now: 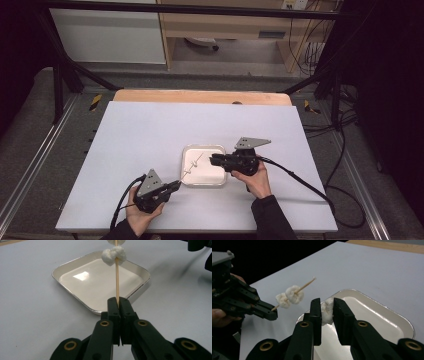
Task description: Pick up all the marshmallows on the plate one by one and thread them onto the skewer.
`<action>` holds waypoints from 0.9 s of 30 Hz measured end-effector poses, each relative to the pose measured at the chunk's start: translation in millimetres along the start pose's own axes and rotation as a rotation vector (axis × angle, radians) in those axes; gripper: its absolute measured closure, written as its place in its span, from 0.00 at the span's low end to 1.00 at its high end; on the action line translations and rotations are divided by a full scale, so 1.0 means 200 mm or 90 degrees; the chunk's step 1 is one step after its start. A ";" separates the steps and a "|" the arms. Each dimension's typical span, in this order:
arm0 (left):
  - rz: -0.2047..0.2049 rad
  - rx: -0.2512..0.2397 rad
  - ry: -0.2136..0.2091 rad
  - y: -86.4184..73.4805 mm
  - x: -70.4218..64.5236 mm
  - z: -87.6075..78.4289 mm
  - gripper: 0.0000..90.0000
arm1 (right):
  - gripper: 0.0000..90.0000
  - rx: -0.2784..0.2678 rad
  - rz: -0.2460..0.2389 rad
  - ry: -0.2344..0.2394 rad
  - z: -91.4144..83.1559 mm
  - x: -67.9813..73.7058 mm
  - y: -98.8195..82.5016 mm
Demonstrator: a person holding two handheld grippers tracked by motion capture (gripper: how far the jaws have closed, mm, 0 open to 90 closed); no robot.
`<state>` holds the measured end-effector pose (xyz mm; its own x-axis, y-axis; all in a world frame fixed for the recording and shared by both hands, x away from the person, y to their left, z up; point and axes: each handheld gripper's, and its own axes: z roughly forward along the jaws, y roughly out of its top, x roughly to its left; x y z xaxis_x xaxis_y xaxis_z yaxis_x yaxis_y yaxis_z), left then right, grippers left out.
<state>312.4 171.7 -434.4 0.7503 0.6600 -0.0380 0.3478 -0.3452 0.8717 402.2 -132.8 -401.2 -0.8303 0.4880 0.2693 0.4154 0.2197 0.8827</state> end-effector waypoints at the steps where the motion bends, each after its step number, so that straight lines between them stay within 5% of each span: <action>1: 0.001 0.000 -0.001 0.00 0.00 0.00 0.98 | 0.86 -0.007 0.004 0.004 -0.01 0.00 0.01; 12: 0.008 -0.008 -0.007 0.00 -0.01 -0.01 0.99 | 0.87 -0.082 0.077 0.062 -0.04 -0.03 0.08; 27: 0.014 -0.016 -0.015 0.00 -0.02 -0.01 0.99 | 0.86 -0.079 0.117 0.106 0.02 -0.03 0.10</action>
<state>309.6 170.3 -432.7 0.7708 0.6364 -0.0292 0.3164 -0.3427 0.8846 417.1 -127.6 -386.2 -0.7987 0.3622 0.4805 0.5252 0.0299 0.8504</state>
